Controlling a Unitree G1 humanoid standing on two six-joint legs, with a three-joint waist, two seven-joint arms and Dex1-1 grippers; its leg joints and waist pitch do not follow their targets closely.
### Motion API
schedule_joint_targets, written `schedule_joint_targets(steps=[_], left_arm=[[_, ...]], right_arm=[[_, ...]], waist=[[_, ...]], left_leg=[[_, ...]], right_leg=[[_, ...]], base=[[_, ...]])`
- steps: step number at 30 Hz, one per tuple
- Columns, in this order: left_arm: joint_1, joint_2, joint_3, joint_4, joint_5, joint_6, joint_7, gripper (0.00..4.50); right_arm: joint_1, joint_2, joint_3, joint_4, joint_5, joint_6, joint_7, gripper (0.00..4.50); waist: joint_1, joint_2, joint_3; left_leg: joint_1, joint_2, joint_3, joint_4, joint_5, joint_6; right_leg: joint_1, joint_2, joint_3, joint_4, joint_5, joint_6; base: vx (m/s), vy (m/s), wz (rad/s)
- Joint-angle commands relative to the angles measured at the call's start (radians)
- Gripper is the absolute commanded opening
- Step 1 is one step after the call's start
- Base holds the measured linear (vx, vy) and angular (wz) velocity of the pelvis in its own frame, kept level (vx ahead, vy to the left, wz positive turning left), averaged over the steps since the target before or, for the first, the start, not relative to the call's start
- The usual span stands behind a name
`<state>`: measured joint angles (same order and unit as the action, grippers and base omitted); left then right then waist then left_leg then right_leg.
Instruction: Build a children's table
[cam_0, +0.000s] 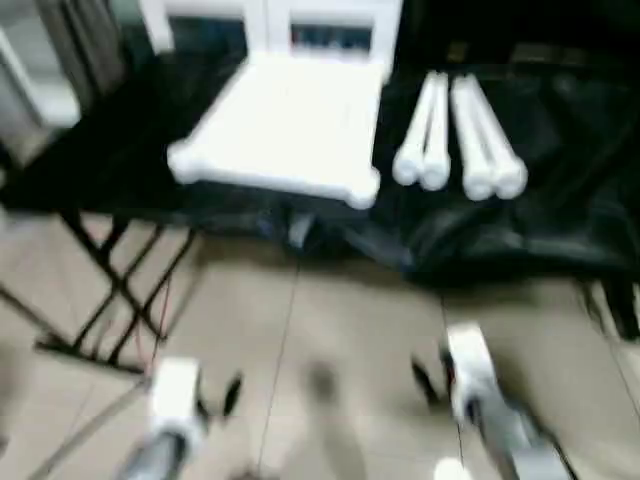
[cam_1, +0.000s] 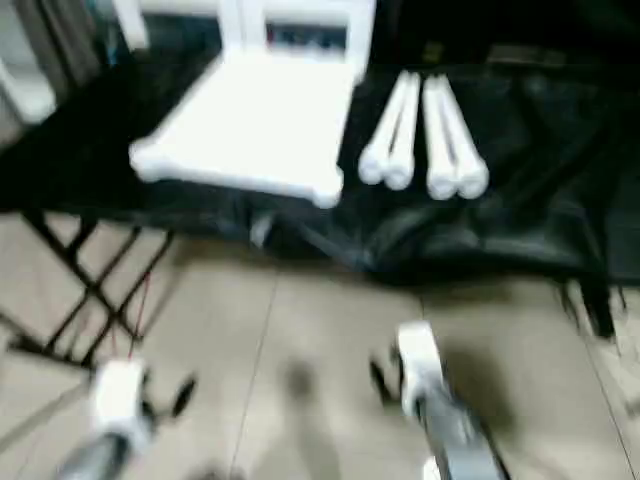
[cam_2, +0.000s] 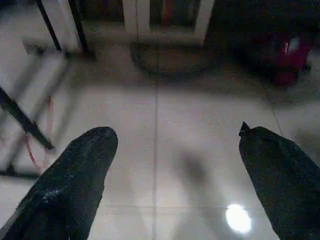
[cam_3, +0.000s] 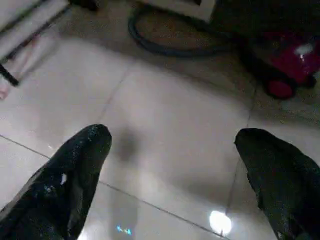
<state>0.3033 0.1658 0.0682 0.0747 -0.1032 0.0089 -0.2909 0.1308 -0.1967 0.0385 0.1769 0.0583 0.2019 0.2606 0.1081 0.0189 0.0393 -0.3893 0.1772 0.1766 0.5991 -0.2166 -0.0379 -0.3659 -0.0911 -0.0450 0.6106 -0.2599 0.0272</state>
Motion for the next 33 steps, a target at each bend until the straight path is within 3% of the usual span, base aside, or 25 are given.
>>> schedule_joint_targets(steps=[1, 2, 4, 5, 7, 8, 9, 10, 11, 13, 14, 15, 17, 19, 22, 23, 24, 26, 27, 28, 29, 30, 31, 32, 33], left_arm=[[0.035, -0.003, 0.002, -0.203, 0.003, 0.039, 0.027, 4.47], [0.04, -0.016, 0.011, -0.26, 0.004, 0.051, 0.043, 4.47], [0.042, -0.028, 0.022, -0.316, 0.011, 0.067, 0.065, 4.47], [0.026, -0.048, 0.039, -0.389, 0.068, 0.06, 0.129, 4.47], [-0.007, -0.056, 0.048, -0.429, 0.105, 0.085, 0.181, 4.47], [-0.023, -0.057, 0.044, -0.454, 0.093, 0.125, 0.191, 4.47], [-0.04, -0.056, 0.042, -0.478, 0.075, 0.17, 0.194, 4.47], [-0.057, -0.062, 0.035, -0.5, 0.06, 0.197, 0.2, 4.47], [-0.075, -0.068, 0.029, -0.52, 0.035, 0.228, 0.202, 4.47], [-0.105, -0.079, 0.018, -0.541, 0.018, 0.251, 0.203, 4.47], [-0.125, -0.082, 0.001, -0.555, 0.026, 0.27, 0.2, 4.47], [-0.151, -0.089, -0.016, -0.567, 0.045, 0.29, 0.199, 4.47], [-0.213, -0.091, -0.032, -0.535, 0.055, 0.302, 0.187, 4.47], [-0.249, -0.062, -0.016, -0.477, 0.042, 0.291, 0.163, 4.47], [-0.246, -0.044, -0.013, -0.471, 0.045, 0.29, 0.159, 4.47], [-0.247, -0.038, -0.004, -0.49, 0.037, 0.314, 0.164, 4.47], [-0.254, -0.034, 0.009, -0.504, 0.032, 0.328, 0.173, 4.47], [-0.278, -0.038, 0.031, -0.464, 0.036, 0.329, 0.193, 4.47], [-0.276, -0.043, 0.02, -0.467, 0.055, 0.338, 0.203, 4.47], [-0.279, -0.041, 0.008, -0.474, 0.064, 0.348, 0.202, 4.47], [-0.282, -0.043, -0.002, -0.483, 0.056, 0.356, 0.194, 4.47], [-0.28, -0.041, -0.004, -0.478, 0.045, 0.353, 0.182, 4.47], [-0.268, -0.033, -0.004, -0.466, 0.053, 0.35, 0.182, 4.47], [-0.262, -0.031, 0.0, -0.463, 0.055, 0.352, 0.184, 4.47], [-0.26, -0.032, 0.0, -0.465, 0.054, 0.357, 0.186, 4.47]], right_arm=[[0.045, -0.014, -0.022, -0.244, 0.073, 0.093, 0.0, 4.5], [0.051, -0.006, -0.039, -0.295, 0.083, 0.107, -0.017, 4.5], [0.057, 0.004, -0.055, -0.356, 0.08, 0.129, -0.035, 4.5], [0.051, 0.014, -0.077, -0.456, 0.091, 0.187, -0.055, 4.5], [0.015, 0.019, -0.098, -0.523, 0.1, 0.22, -0.071, 4.5], [-0.014, 0.018, -0.112, -0.546, 0.086, 0.22, -0.09, 4.5], [-0.042, 0.019, -0.123, -0.548, 0.078, 0.184, -0.103, 4.5], [-0.07, 0.018, -0.134, -0.537, 0.106, 0.134, -0.092, 4.5], [-0.091, 0.014, -0.136, -0.539, 0.132, 0.136, -0.084, 4.5], [-0.123, 0.026, -0.15, -0.544, 0.165, 0.205, -0.109, 4.5], [-0.14, 0.018, -0.169, -0.55, 0.176, 0.263, -0.12, 4.5], [-0.159, 0.027, -0.207, -0.557, 0.204, 0.303, -0.139, 4.5], [-0.189, 0.038, -0.236, -0.539, 0.224, 0.328, -0.145, 4.5], [-0.193, 0.044, -0.2, -0.491, 0.192, 0.305, -0.13, 4.5], [-0.191, 0.051, -0.192, -0.459, 0.19, 0.296, -0.126, 4.5], [-0.193, 0.049, -0.178, -0.456, 0.179, 0.3, -0.133, 4.5], [-0.195, 0.044, -0.149, -0.458, 0.158, 0.299, -0.137, 4.5], [-0.208, 0.081, -0.131, -0.418, 0.155, 0.279, -0.163, 4.5], [-0.208, 0.074, -0.134, -0.417, 0.142, 0.295, -0.176, 4.5], [-0.215, 0.064, -0.126, -0.417, 0.128, 0.312, -0.18, 4.5], [-0.222, 0.059, -0.121, -0.419, 0.13, 0.319, -0.17, 4.5], [-0.225, 0.068, -0.113, -0.4, 0.134, 0.292, -0.156, 4.5], [-0.223, 0.067, -0.091, -0.377, 0.108, 0.269, -0.155, 4.5], [-0.22, 0.056, -0.064, -0.375, 0.083, 0.248, -0.146, 4.5], [-0.22, 0.048, -0.051, -0.376, 0.07, 0.239, -0.139, 4.5]], waist=[[-0.001, 0.0, -0.02], [-0.002, 0.004, -0.016], [-0.008, 0.0, -0.012], [-0.014, 0.003, -0.001], [-0.02, -0.002, -0.006], [-0.024, -0.014, -0.013], [-0.023, -0.008, -0.015], [-0.025, -0.014, -0.016], [-0.027, -0.015, -0.022], [-0.028, -0.003, -0.026], [-0.031, -0.007, -0.027], [-0.035, 0.005, -0.041], [-0.033, 0.009, -0.049], [-0.031, -0.005, -0.052], [-0.032, 0.002, -0.056], [-0.036, 0.002, -0.055], [-0.042, 0.005, -0.051], [-0.054, 0.004, -0.026], [-0.056, 0.006, -0.017], [-0.058, -0.005, -0.01], [-0.054, 0.0, -0.003], [-0.056, 0.0, -0.013], [-0.055, 0.009, -0.012], [-0.053, 0.013, -0.028], [-0.051, 0.015, -0.03]], left_leg=[[0.021, 0.082, -0.027, -0.108, -0.26, 0.087], [0.029, 0.076, -0.027, -0.115, -0.344, 0.032], [0.031, 0.071, -0.026, -0.118, -0.386, -0.009], [0.031, 0.063, -0.029, -0.124, -0.442, -0.052], [0.034, 0.058, -0.033, -0.122, -0.442, -0.066], [0.036, 0.054, -0.033, -0.117, -0.404, -0.067], [0.035, 0.053, -0.034, -0.116, -0.383, -0.066], [0.033, 0.052, -0.031, -0.116, -0.358, -0.066], [0.025, 0.052, -0.03, -0.111, -0.271, -0.055], [0.027, 0.048, -0.026, -0.103, -0.209, -0.055], [0.023, 0.047, -0.027, -0.101, -0.191, -0.056], [0.029, 0.041, -0.029, -0.088, -0.106, -0.073], [0.029, 0.034, -0.027, -0.074, -0.036, -0.073], [0.021, 0.027, -0.023, -0.066, 0.022, -0.053], [0.015, 0.024, -0.022, -0.064, 0.033, -0.025], [0.025, 0.033, -0.022, -0.076, -0.117, -0.025], [0.032, 0.032, -0.018, -0.084, -0.195, -0.026], [0.064, 0.021, -0.006, -0.1, -0.443, 0.007], [0.078, 0.018, -0.005, -0.101, -0.494, 0.006], [0.093, 0.015, -0.004, -0.098, -0.533, 0.004], [0.11, 0.016, -0.013, -0.105, -0.55, -0.004], [0.114, 0.013, -0.012, -0.107, -0.53, 0.002], [0.124, 0.018, -0.015, -0.117, -0.531, 0.004], [0.114, 0.019, -0.018, -0.123, -0.464, 0.017], [0.112, 0.02, -0.018, -0.125, -0.419, 0.032]], right_leg=[[0.029, -0.052, 0.035, -0.075, -0.02, -0.166], [0.021, -0.049, 0.039, -0.086, -0.164, -0.146], [0.013, -0.05, 0.045, -0.096, -0.257, -0.124], [0.005, -0.051, 0.05, -0.11, -0.379, -0.081], [0.005, -0.052, 0.052, -0.115, -0.421, -0.038], [0.004, -0.05, 0.053, -0.113, -0.402, -0.023], [0.004, -0.05, 0.053, -0.108, -0.383, -0.025], [0.005, -0.049, 0.052, -0.108, -0.365, -0.025], [0.01, -0.046, 0.049, -0.093, -0.263, -0.031], [0.008, -0.037, 0.048, -0.085, -0.13, -0.044], [0.011, -0.033, 0.048, -0.082, -0.083, -0.049], [0.02, -0.024, 0.044, -0.065, 0.11, -0.058], [0.024, -0.019, 0.042, -0.051, 0.264, -0.077], [0.031, -0.017, 0.04, -0.046, 0.346, -0.089], [0.035, -0.024, 0.04, -0.042, 0.34, -0.104], [0.046, -0.027, 0.035, -0.053, 0.159, -0.121], [0.052, -0.022, 0.031, -0.062, 0.055, -0.127], [0.051, -0.01, 0.02, -0.113, -0.373, -0.134], [0.046, -0.008, 0.016, -0.127, -0.488, -0.124], [0.043, -0.006, 0.011, -0.143, -0.585, -0.108], [0.059, -0.01, 0.01, -0.158, -0.661, -0.075], [0.069, -0.009, 0.013, -0.157, -0.627, -0.077], [0.067, -0.005, 0.015, -0.152, -0.563, -0.099], [0.095, -0.005, 0.021, -0.139, -0.439, -0.127], [0.101, -0.002, 0.021, -0.135, -0.368, -0.137]], base=[[0.0, 0.0, 0.0], [-0.059, 0.01, -0.01], [-0.069, 0.006, -0.02], [-0.083, 0.001, -0.04], [-0.069, -0.005, -0.04], [0.0, 0.0, 0.0], [0.0, 0.0, 0.0], [0.0, 0.0, 0.0], [0.0, 0.0, 0.0], [0.0, 0.0, 0.0], [0.0, 0.0, 0.0], [0.0, 0.0, 0.0], [0.0, 0.0, 0.0], [0.0, 0.0, 0.0], [0.0, 0.0, 0.0], [0.0, 0.0, 0.0], [0.0, 0.0, 0.0], [0.0, 0.0, 0.0], [0.0, 0.0, 0.0], [0.0, 0.0, 0.0], [0.0, 0.0, 0.0], [0.063, 0.015, -0.03], [0.063, 0.015, -0.03], [0.104, 0.017, -0.02], [0.13, 0.018, 0.01]])
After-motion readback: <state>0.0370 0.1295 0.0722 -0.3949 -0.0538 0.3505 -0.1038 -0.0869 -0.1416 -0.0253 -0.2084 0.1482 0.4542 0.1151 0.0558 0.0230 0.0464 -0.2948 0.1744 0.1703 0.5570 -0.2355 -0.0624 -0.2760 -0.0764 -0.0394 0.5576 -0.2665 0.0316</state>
